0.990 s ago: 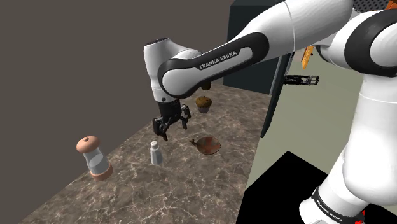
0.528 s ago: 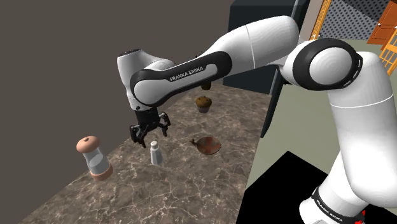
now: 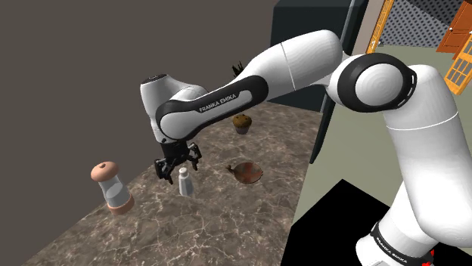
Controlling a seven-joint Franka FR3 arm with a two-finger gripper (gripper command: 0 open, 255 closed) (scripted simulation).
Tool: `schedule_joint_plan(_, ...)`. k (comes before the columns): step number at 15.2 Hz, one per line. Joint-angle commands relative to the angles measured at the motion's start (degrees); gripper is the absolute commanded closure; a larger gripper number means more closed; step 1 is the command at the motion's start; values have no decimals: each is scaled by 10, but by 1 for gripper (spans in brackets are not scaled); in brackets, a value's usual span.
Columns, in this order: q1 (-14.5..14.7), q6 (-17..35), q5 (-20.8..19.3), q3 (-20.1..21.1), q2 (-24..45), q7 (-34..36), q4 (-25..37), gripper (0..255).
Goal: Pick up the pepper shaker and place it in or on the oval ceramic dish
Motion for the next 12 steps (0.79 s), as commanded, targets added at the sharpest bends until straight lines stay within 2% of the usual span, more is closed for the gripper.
schedule_joint_plan(1,0,6,-1,-1,1,0,-4,0)
schedule_joint_plan(7,0,6,-1,-1,1,0,-4,0)
schedule_joint_plan(8,0,6,-1,-1,1,0,-4,255)
schedule_joint_plan(12,0,6,-1,-1,1,0,-4,255)
